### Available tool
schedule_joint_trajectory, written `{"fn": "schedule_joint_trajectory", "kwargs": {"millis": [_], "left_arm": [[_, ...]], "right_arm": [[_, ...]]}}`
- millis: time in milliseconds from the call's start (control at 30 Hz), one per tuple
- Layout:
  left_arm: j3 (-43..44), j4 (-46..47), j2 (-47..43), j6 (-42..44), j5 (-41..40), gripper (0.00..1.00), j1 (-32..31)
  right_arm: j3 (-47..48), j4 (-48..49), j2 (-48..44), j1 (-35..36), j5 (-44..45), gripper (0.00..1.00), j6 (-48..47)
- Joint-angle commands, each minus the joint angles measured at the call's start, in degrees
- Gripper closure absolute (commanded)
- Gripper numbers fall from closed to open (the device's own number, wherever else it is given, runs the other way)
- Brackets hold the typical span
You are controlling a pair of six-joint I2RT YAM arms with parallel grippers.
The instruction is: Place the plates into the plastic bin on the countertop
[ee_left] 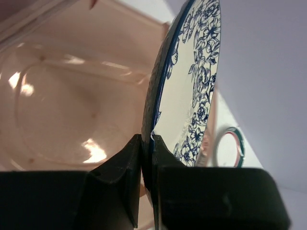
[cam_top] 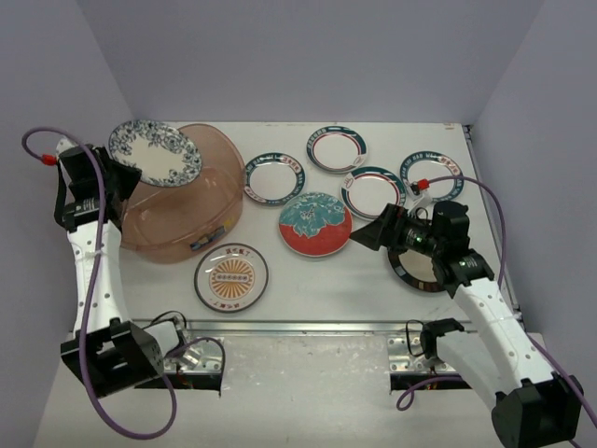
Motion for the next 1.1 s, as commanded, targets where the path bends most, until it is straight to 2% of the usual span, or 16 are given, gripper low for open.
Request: {"fn": "schedule_joint_trajectory", "kwargs": {"millis": [0,167,333,500,533,633,667,700,967,1067], "left_arm": [[-1.7,8.0,0.5,-0.9,11.0,1.00,2.2],[-3.6,10.5,4.0,-0.9,10.5,1.00,2.2],[-5.3,13.6,12.6,-1.6,9.6,1.00,1.9],[-6.0,14.9,20.2,-2.9,4.8,1.00,0.6],[-5.9,14.9,21.4,-2.8,4.0,0.94,0.2],[-5.9,14.6,22.8,-2.7,2.7,0.54,-0.2],[-6.0,13.9,22.5,-2.8,1.5,0.25,-0.6],[-5.8,12.9,22.1,-2.9,0.0,0.00,-1.0],[0.8,2.2,18.6,-1.4,-5.0,0.00,-3.3],[3.3,-1.2,15.3,0.1,-6.9,0.00,-3.3]], "right_arm": [[3.3,-1.2,-1.6,-0.4,2.6,0.01,-3.8],[3.0,-1.4,-1.4,-0.4,3.0,0.01,-4.5],[2.4,-0.6,0.1,-0.4,2.3,0.01,-4.5],[1.2,0.3,0.1,-0.4,3.5,0.01,-3.9],[1.1,0.0,0.1,-0.4,4.2,0.01,-4.1],[1.6,-2.2,1.0,-0.4,6.5,0.01,-5.2],[1.7,-2.9,1.6,-0.4,7.9,0.01,-5.2],[1.6,-3.5,2.5,-0.4,9.7,0.01,-4.7],[1.3,-2.6,12.3,-0.4,20.3,0.01,3.2],[-2.0,7.5,15.1,-0.4,18.0,0.01,6.4]]}}
